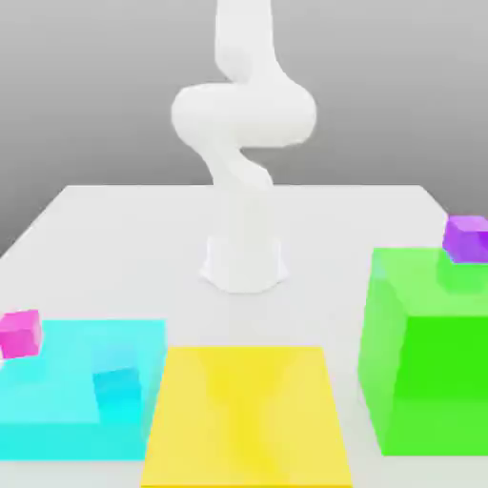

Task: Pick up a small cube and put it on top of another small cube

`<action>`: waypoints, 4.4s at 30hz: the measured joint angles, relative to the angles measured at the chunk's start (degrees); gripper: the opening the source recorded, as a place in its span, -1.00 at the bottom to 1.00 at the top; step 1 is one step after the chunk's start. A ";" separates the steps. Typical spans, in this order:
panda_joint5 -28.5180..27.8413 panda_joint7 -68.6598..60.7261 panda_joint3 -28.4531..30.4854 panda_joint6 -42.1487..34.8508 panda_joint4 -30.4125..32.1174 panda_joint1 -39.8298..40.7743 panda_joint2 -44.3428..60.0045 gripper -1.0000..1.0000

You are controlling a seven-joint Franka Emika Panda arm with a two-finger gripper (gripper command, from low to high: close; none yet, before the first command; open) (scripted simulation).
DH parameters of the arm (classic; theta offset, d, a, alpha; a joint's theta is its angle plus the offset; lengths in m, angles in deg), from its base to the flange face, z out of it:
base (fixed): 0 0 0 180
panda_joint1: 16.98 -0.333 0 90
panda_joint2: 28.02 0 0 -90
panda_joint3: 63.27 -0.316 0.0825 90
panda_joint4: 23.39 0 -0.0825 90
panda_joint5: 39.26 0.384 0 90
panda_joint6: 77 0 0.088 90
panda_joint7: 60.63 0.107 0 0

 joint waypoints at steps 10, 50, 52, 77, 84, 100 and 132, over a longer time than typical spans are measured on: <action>-8.14 11.96 -23.09 14.41 10.23 0.27 8.52 0.00; 14.68 64.84 -58.71 30.23 34.32 4.97 40.47 0.00; 12.05 67.01 -59.10 30.49 33.78 6.20 41.46 0.00; -47.08 110.27 -24.70 37.16 28.06 -13.74 59.72 0.00; -53.52 114.96 -19.31 38.44 27.52 -17.48 61.78 -1.00; -27.83 96.22 -41.00 34.28 29.82 -2.24 53.55 -1.00; 42.83 41.07 -53.53 19.22 11.28 -4.22 46.72 -1.00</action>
